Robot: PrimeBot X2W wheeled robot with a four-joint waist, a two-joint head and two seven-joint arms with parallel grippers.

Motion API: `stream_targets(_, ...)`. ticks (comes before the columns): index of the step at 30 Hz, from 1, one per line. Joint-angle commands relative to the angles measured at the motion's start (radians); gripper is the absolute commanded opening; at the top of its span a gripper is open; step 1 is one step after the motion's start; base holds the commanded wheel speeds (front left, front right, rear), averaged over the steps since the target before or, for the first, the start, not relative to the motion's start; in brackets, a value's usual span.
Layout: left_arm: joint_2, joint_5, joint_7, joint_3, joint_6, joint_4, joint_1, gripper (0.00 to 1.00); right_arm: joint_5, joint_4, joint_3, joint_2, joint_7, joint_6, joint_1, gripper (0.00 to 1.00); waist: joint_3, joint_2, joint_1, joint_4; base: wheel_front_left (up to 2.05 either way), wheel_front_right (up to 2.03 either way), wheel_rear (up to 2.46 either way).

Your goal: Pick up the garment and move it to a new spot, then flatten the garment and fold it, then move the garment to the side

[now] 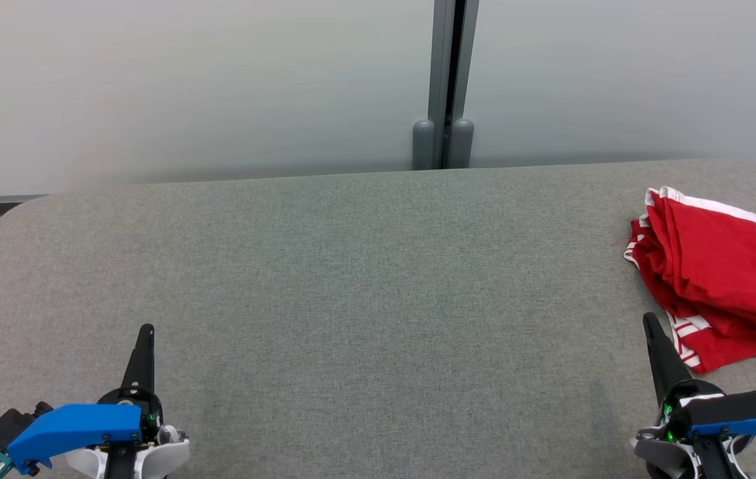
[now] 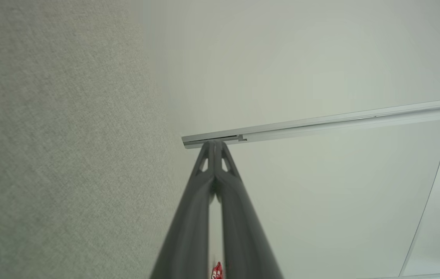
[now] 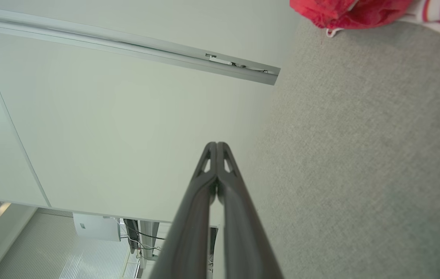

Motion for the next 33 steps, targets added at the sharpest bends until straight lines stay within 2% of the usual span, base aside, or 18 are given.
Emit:
stream_targets(1,-0.002,-0.020,0.008,0.010,-0.011,-0.009,-0.017,0.00,0.028,-0.011,-0.006,-0.001,0.009,0.000,-0.012,0.00,-0.001,0.0000,-0.0001,0.000,0.00,0.00,0.00)
stream_targets(29,-0.026,-0.165,0.058,0.064,-0.046,-0.013,-0.036,0.00,0.219,-0.027,-0.033,-0.001,0.056,0.000,-0.013,0.00,-0.013,0.0000,-0.0001,-0.002,0.00,0.00,0.00)
stream_targets(33,-0.025,-0.161,0.058,0.064,-0.044,-0.013,-0.034,0.00,0.217,-0.027,-0.033,-0.001,0.056,0.000,-0.012,0.00,-0.013,0.0000,-0.0001,-0.002,0.00,0.00,0.00)
